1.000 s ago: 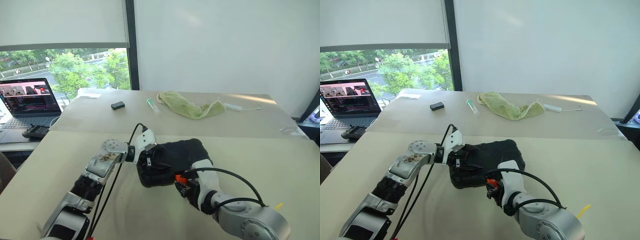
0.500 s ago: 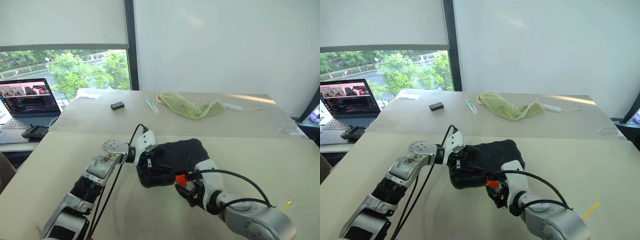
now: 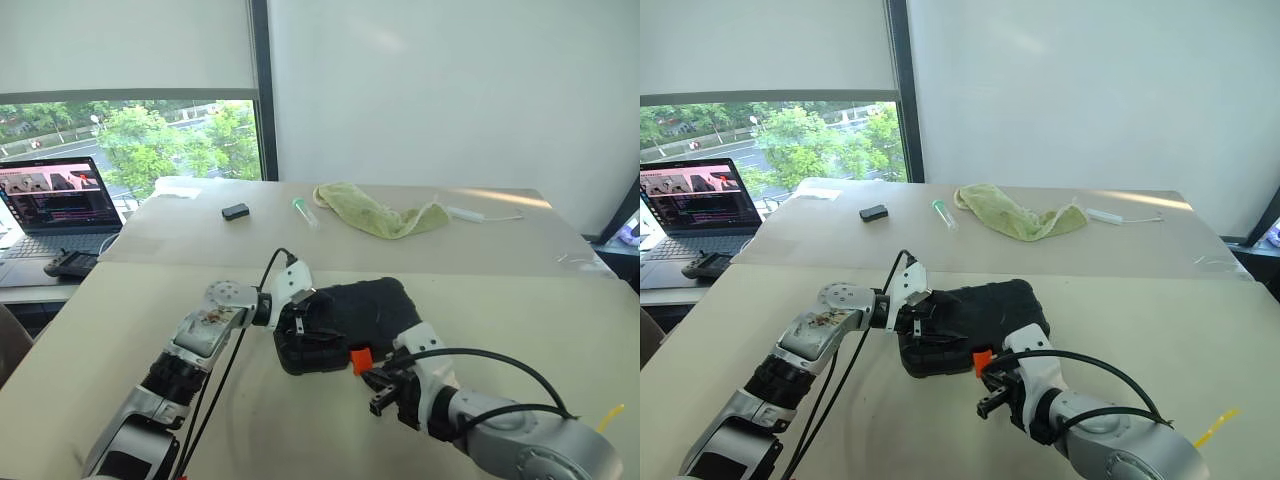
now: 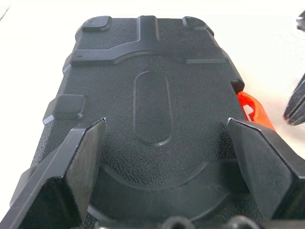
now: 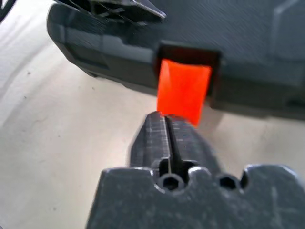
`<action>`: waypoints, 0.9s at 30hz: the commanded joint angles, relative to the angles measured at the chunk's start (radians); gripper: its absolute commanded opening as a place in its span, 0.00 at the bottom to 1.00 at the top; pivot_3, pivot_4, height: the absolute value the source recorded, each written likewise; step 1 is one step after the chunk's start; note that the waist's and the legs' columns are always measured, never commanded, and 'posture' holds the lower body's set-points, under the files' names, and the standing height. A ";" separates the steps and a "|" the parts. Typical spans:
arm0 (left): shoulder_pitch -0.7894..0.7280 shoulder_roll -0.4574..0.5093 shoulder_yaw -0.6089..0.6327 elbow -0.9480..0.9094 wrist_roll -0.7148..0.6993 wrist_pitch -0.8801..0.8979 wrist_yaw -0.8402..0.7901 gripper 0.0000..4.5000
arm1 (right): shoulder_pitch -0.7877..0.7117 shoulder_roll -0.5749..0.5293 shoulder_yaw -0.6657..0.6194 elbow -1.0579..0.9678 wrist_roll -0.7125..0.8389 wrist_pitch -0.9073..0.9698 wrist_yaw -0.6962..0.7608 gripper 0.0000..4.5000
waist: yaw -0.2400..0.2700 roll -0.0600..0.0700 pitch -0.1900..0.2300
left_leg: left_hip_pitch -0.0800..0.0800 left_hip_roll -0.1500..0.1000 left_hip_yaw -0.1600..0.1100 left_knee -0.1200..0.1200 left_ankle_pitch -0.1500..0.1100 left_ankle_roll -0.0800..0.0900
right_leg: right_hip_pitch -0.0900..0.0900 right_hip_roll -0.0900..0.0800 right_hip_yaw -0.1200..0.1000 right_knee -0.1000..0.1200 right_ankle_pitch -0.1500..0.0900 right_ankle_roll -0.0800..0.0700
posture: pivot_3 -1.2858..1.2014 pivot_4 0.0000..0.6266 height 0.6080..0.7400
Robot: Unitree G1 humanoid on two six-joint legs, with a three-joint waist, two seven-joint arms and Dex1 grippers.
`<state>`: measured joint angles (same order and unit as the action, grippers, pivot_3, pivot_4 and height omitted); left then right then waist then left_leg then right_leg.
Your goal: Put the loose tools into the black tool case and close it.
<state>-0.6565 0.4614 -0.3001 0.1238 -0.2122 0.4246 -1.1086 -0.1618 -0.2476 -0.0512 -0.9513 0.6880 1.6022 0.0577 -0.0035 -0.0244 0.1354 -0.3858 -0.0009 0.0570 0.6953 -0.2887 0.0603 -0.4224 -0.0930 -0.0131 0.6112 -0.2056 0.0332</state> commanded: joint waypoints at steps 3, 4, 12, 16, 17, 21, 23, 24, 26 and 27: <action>0.040 0.005 -0.050 0.042 0.047 0.041 0.010 0.96 | -0.067 -0.041 0.043 0.113 -0.055 -0.075 0.035 0.00 | 0.000 0.000 0.000 | 0.000 0.000 0.000 0.000 0.000 0.000 | 0.000 0.000 0.000 0.000 0.000 0.000 | 0.52 0.24 1.00; 0.041 0.005 -0.051 0.041 0.047 0.041 0.011 0.96 | -0.075 -0.046 0.051 0.135 -0.063 -0.089 0.042 0.00 | -0.001 0.000 0.000 | 0.000 0.000 0.000 0.000 0.000 0.000 | 0.000 0.000 0.000 0.000 0.000 0.000 | 0.52 0.24 1.00; 0.062 0.000 -0.061 0.020 0.051 0.048 0.029 0.96 | -0.126 -0.106 0.092 0.224 -0.076 -0.168 0.131 0.00 | -0.001 0.000 0.000 | 0.000 0.000 0.000 0.000 0.000 0.000 | 0.000 0.000 0.000 0.000 0.000 0.000 | 0.52 0.24 1.00; 0.075 0.002 -0.067 0.014 0.054 0.049 0.038 0.96 | -0.168 -0.119 0.064 0.230 -0.045 -0.149 0.185 0.00 | -0.001 0.000 0.000 | 0.000 0.000 0.000 0.000 0.000 0.000 | 0.000 0.000 0.000 0.000 0.000 0.000 | 0.52 0.24 1.00; 0.079 0.003 -0.070 0.014 0.057 0.046 0.040 0.96 | -0.189 -0.125 0.051 0.240 -0.035 -0.142 0.203 0.00 | -0.001 0.000 0.000 | 0.000 0.000 0.000 0.000 0.000 0.000 | 0.000 0.000 0.000 0.000 0.000 0.000 | 0.52 0.24 1.00; 0.092 0.000 -0.077 0.018 0.064 0.036 0.046 0.96 | -0.261 -0.159 0.043 0.307 -0.023 -0.146 0.256 0.00 | -0.005 0.000 0.000 | 0.000 0.000 0.000 0.000 0.000 0.000 | 0.000 0.000 0.000 0.000 0.000 -0.001 | 0.52 0.24 1.00; 0.096 -0.009 -0.070 0.019 0.060 0.032 0.053 0.96 | -0.266 -0.181 0.061 0.328 -0.031 -0.164 0.273 0.00 | -0.007 0.000 0.000 | 0.000 0.000 0.000 0.000 0.000 0.000 | 0.000 0.000 0.000 0.001 0.001 -0.001 | 0.52 0.24 1.00; 0.100 -0.013 -0.064 0.018 0.057 0.020 0.056 0.96 | -0.263 -0.190 0.067 0.333 -0.036 -0.180 0.280 0.00 | -0.007 0.000 0.000 | 0.001 0.000 0.000 0.000 0.000 0.000 | 0.000 0.000 0.000 0.000 0.001 -0.001 | 0.52 0.24 1.00; 0.120 -0.029 -0.011 -0.006 0.023 -0.022 0.076 0.96 | -0.208 -0.213 0.063 0.274 -0.038 -0.268 0.318 0.00 | -0.009 0.000 0.000 | 0.000 0.001 0.000 0.000 0.000 0.000 | 0.000 0.000 0.001 0.000 0.001 -0.001 | 0.52 0.24 1.00; 0.138 -0.041 0.033 -0.032 0.006 -0.061 0.105 0.96 | -0.156 -0.201 0.034 0.222 -0.033 -0.342 0.336 0.00 | -0.010 0.000 0.000 | 0.000 0.001 0.000 0.000 0.000 0.000 | 0.000 0.000 0.001 0.000 0.001 -0.001 | 0.52 0.24 1.00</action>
<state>-0.5850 0.4286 -0.2807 0.0758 -0.2036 0.3906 -1.0334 -0.3442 -0.4637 0.0572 -0.6168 0.6623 1.4348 0.3693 -0.0132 -0.0244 0.1355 -0.3855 -0.0003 0.0571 0.6948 -0.2886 0.0602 -0.4230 -0.0931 -0.0123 0.6115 -0.2051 0.0324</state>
